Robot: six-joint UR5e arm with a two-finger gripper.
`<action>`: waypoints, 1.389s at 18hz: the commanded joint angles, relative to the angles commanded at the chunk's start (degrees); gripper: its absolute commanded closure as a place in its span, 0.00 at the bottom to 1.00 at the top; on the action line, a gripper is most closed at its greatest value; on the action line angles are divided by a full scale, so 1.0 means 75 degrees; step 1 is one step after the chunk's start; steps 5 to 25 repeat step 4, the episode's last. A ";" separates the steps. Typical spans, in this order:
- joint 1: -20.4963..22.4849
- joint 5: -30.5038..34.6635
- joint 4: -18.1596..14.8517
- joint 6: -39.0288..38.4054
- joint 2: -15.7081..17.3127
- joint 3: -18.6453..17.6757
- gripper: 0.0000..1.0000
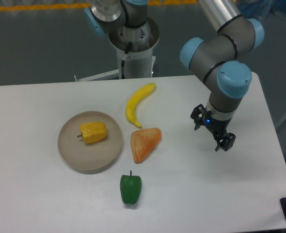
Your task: Place the yellow pepper on the plate
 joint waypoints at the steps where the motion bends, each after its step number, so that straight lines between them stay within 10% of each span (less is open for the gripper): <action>1: 0.0000 0.0000 0.0000 -0.0012 -0.0024 0.0000 0.00; 25: 0.0000 0.0000 0.0058 -0.0012 -0.0024 -0.0012 0.00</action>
